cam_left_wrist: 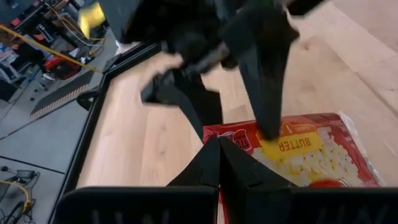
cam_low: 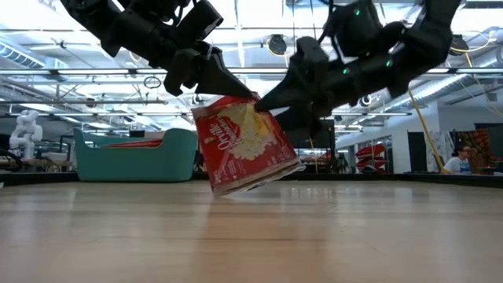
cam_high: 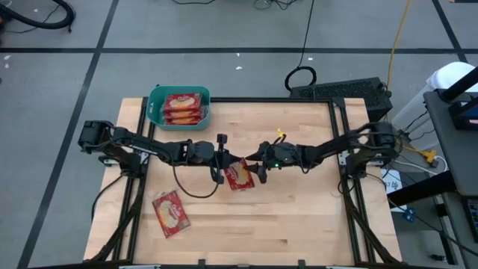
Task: Sort popcorn bags into baskets
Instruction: Put the red popcorn bag into the green bin
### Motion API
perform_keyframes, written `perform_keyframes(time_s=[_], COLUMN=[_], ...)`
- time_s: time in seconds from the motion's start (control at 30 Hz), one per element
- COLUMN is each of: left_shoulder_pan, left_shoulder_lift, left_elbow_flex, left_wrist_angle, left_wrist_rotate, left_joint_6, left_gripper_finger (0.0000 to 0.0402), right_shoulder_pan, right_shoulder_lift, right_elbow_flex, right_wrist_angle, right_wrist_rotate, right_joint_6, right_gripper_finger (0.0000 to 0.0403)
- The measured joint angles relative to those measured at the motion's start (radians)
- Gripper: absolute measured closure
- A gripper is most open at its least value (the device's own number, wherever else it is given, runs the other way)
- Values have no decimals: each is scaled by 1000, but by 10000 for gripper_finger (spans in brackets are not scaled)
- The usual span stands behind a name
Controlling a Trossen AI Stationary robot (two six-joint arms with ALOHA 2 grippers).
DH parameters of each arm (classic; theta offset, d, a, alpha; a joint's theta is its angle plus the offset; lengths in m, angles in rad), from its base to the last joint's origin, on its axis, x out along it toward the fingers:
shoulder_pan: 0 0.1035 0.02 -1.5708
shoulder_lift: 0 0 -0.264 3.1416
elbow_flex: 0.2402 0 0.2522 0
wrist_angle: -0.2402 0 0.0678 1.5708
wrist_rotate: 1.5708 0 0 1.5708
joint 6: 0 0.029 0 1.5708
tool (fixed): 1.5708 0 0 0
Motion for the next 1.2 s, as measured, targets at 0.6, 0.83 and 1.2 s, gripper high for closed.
perform_keyframes(time_s=[0.6, 0.83, 1.2], left_shoulder_pan=[-22, -75, 34], left_shoulder_lift=[-1, -49, -212], left_elbow_flex=[0, 0, -51], left_wrist_angle=[41, -2, -189], left_wrist_rotate=[-212, -636, -495], left_joint_6=[-10, -169, -452], left_gripper_finger=[332, 204, 171], right_shoulder_pan=[-100, -139, -231], right_shoulder_lift=[200, 123, -164], right_elbow_flex=[0, -23, -159], right_wrist_angle=[333, 240, 196], right_wrist_rotate=[-195, -239, -175], right_joint_6=[-7, -52, -192], right_gripper_finger=[391, 374, 383])
